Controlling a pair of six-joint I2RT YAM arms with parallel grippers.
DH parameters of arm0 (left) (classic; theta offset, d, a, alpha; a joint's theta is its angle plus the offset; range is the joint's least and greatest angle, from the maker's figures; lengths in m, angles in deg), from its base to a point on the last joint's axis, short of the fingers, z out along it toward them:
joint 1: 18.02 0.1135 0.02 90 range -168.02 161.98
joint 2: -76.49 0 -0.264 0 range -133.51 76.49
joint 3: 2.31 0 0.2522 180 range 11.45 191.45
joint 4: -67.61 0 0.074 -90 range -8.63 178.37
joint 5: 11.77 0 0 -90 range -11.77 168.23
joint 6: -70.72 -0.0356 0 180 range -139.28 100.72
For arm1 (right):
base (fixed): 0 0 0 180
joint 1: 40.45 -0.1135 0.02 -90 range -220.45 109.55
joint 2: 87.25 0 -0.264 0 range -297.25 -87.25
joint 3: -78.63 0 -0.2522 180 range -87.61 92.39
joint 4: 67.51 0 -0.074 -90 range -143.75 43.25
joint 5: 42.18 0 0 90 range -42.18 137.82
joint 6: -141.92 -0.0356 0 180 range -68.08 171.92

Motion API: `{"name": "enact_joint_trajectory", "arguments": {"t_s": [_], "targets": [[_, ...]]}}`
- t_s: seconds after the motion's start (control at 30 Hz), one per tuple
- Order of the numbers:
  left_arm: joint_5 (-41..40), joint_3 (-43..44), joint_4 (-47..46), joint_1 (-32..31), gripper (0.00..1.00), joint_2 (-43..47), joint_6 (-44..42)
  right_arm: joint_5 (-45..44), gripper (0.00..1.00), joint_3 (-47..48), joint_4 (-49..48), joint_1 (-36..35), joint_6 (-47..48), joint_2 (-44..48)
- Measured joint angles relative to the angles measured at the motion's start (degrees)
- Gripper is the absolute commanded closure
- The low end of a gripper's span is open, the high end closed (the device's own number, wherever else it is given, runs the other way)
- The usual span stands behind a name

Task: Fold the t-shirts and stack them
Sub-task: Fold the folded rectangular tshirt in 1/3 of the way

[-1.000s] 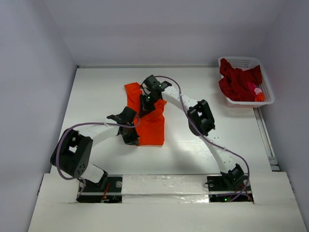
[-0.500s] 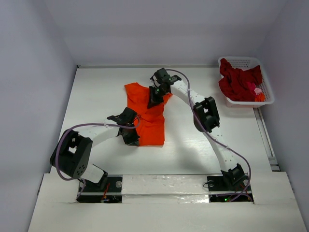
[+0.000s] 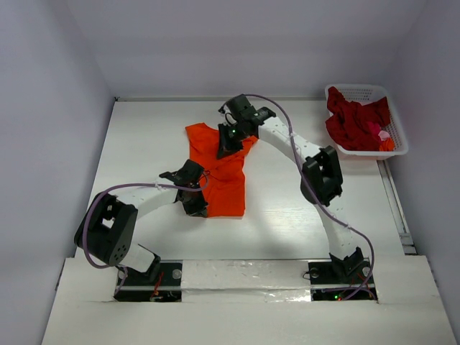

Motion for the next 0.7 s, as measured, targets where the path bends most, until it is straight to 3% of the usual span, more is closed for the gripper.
{"name": "enact_joint_trajectory", "arguments": {"t_s": [0.23,0.47,0.7], "targets": [[0.0,0.0,0.0,0.0,1.00,0.0,0.2,0.1,1.00,-8.7,-3.2,-5.4,0.0,6.7],[0.0,0.1,0.1,0.0,1.00,0.0,0.2,0.1,1.00,-23.2,-7.0,-6.6,-1.1,6.1],[-0.1,0.1,0.2,0.0,1.00,0.0,0.2,-0.5,1.00,-24.1,-8.2,-6.1,-1.5,4.6]]}}
